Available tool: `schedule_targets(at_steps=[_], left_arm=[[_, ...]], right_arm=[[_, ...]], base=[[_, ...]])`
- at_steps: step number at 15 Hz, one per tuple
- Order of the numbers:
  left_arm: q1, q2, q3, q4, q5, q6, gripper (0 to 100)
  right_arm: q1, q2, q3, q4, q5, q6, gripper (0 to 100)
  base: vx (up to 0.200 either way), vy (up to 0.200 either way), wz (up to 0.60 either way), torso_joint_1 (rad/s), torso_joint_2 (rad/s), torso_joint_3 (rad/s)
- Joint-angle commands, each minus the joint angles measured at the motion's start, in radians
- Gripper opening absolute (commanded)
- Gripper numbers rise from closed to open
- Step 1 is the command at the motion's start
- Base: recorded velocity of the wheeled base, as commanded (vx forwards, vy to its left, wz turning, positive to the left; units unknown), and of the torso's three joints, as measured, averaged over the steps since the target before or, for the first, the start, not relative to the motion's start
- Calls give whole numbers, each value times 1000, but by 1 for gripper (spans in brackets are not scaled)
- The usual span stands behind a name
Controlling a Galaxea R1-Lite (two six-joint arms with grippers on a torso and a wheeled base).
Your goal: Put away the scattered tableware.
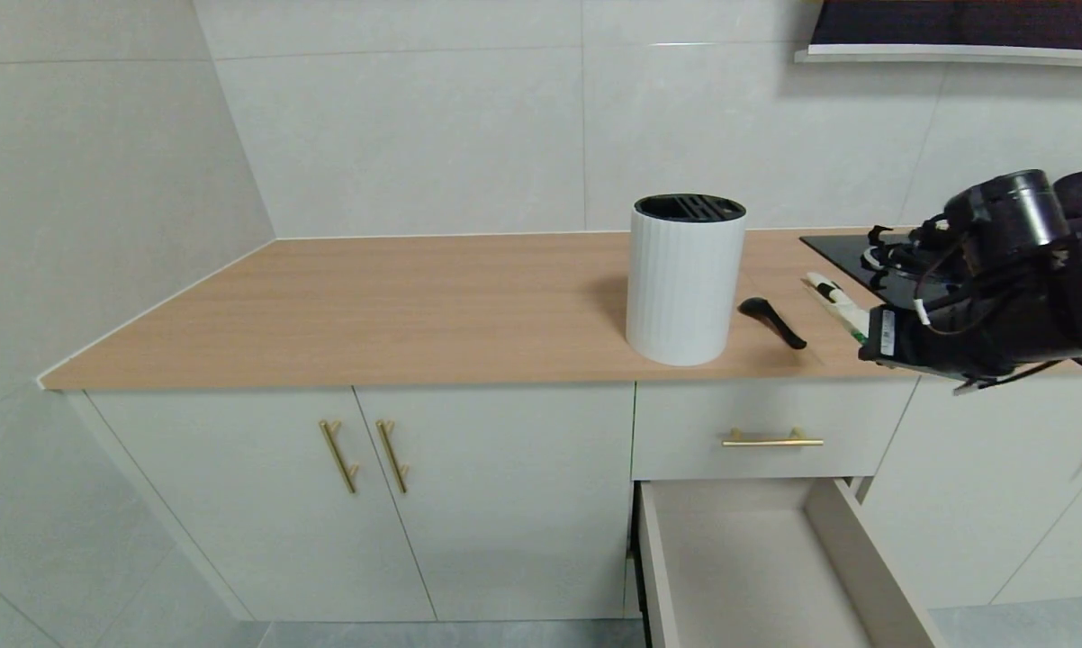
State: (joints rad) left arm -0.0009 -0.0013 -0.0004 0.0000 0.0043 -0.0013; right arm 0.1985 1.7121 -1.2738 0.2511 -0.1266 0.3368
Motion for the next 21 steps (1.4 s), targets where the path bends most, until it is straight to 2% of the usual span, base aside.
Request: schedule_targets(at_steps=[1, 5, 13, 21], left_arm=[[1, 1, 0, 0, 0, 0, 100], [1, 1, 0, 0, 0, 0, 100], [1, 1, 0, 0, 0, 0, 100], [-1, 1, 0, 0, 0, 0, 100]], right_arm=[[21, -266, 177, 4, 87, -7, 0], [99, -399, 300, 10, 128, -53, 0], [122, -388, 413, 8, 163, -162, 0], [171, -381, 447, 4, 165, -174, 0]], base=[[0, 0, 0, 0, 0, 0], [0, 0, 0, 0, 0, 0], [0, 0, 0, -5, 9, 7], [0, 0, 0, -171, 425, 251]])
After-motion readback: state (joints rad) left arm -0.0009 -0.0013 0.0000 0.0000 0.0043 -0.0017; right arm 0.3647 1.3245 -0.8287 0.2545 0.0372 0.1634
